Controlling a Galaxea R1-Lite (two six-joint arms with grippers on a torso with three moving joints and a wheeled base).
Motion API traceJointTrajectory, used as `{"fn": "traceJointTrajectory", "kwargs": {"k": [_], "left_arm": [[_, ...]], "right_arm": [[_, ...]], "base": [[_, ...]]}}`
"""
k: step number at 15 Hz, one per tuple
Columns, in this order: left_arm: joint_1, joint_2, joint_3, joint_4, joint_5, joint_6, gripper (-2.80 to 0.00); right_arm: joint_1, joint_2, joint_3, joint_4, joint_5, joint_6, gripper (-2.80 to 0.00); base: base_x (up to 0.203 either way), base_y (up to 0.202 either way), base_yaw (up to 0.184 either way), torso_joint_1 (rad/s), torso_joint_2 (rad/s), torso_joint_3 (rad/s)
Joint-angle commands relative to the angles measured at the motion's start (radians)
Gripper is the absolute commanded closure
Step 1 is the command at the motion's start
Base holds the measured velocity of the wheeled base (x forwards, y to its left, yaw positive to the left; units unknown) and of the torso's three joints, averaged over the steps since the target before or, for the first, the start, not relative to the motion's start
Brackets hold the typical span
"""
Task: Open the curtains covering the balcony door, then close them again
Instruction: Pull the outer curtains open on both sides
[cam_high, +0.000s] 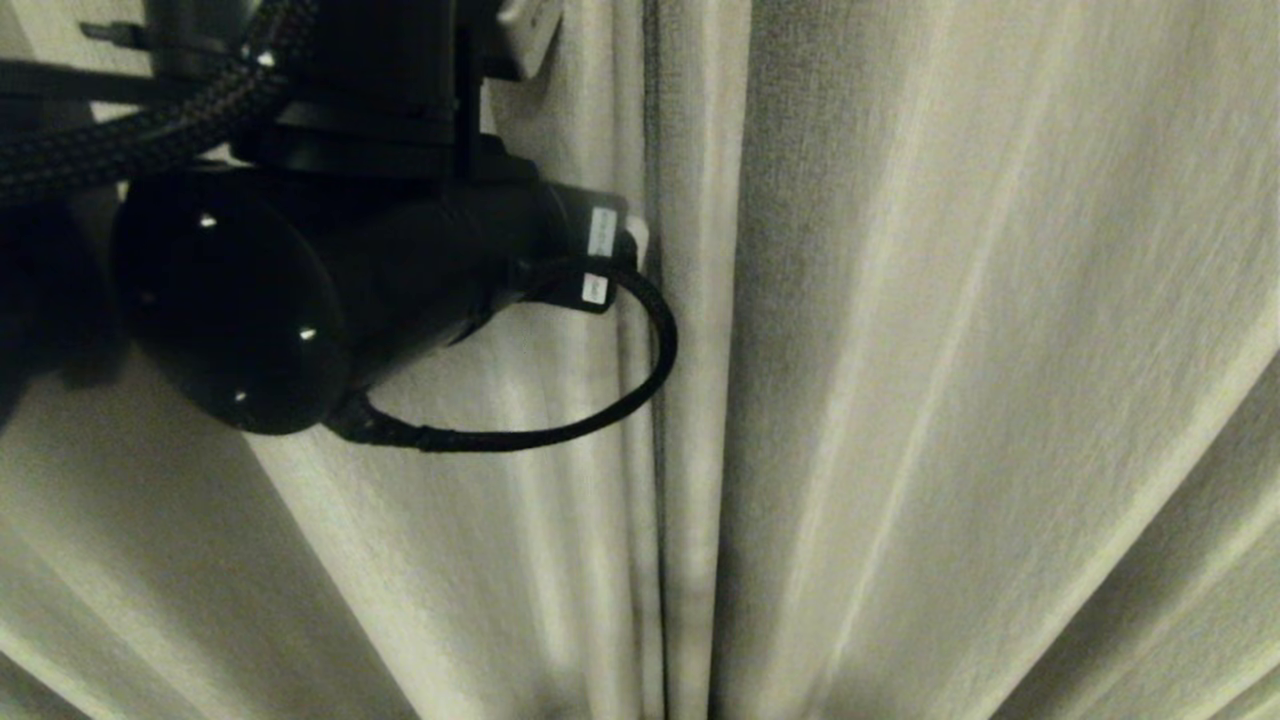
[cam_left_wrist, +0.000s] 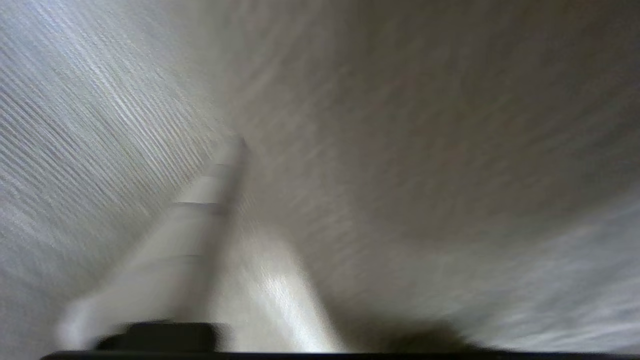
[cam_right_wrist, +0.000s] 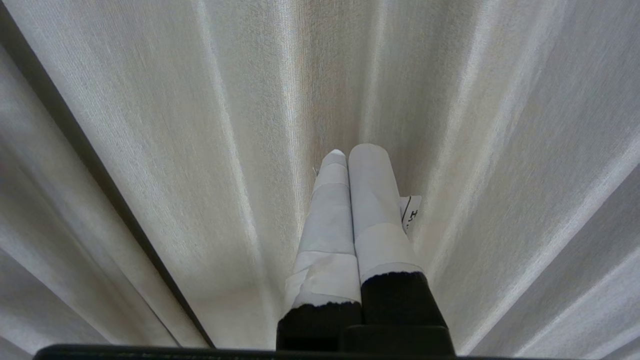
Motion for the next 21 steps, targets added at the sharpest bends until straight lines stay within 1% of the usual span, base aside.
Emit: {"fn": "traceJointTrajectory", "kwargs": {"k": [1, 2, 7, 13, 15, 16, 18, 19, 20, 21], "left_arm": [[0.012, 0.024, 0.001, -0.042, 0.004, 0.003, 0.0], [0.02, 0.032, -0.001, -0.06, 0.004, 0.006, 0.0], [0.042, 0.031, -0.008, -0.061, 0.004, 0.01, 0.0], [0.09, -0.007, -0.007, -0.079, 0.004, 0.103, 0.0], [0.115, -0.019, -0.007, -0.127, -0.001, 0.137, 0.0], [0.122, -0.022, -0.006, -0.159, -0.003, 0.143, 0.0], [0.168, -0.03, 0.0, -0.234, -0.006, 0.146, 0.0], [0.189, -0.032, 0.002, -0.255, -0.014, 0.147, 0.0], [0.216, -0.034, 0.003, -0.264, -0.043, 0.146, 0.0], [0.245, -0.04, 0.003, -0.266, -0.095, 0.145, 0.0]], "right_arm": [[0.0, 0.001, 0.0, 0.0, 0.001, 0.0, 0.0], [0.0, 0.001, 0.0, 0.0, 0.001, 0.0, 0.0], [0.0, 0.001, 0.0, 0.0, 0.001, 0.0, 0.0], [0.0, 0.001, 0.0, 0.0, 0.0, 0.0, 0.0], [0.0, 0.001, 0.0, 0.0, 0.0, 0.0, 0.0], [0.0, 0.001, 0.0, 0.0, 0.0, 0.0, 0.0], [0.0, 0.001, 0.0, 0.0, 0.0, 0.0, 0.0], [0.0, 0.001, 0.0, 0.0, 0.001, 0.0, 0.0], [0.0, 0.001, 0.0, 0.0, 0.0, 0.0, 0.0], [0.0, 0.001, 0.0, 0.0, 0.001, 0.0, 0.0]], "base": [[0.0, 0.0, 0.0, 0.0, 0.0, 0.0], [0.0, 0.0, 0.0, 0.0, 0.0, 0.0], [0.0, 0.0, 0.0, 0.0, 0.0, 0.0], [0.0, 0.0, 0.0, 0.0, 0.0, 0.0], [0.0, 0.0, 0.0, 0.0, 0.0, 0.0], [0.0, 0.0, 0.0, 0.0, 0.0, 0.0], [0.0, 0.0, 0.0, 0.0, 0.0, 0.0], [0.0, 0.0, 0.0, 0.0, 0.0, 0.0], [0.0, 0.0, 0.0, 0.0, 0.0, 0.0], [0.0, 0.0, 0.0, 0.0, 0.0, 0.0]]}}
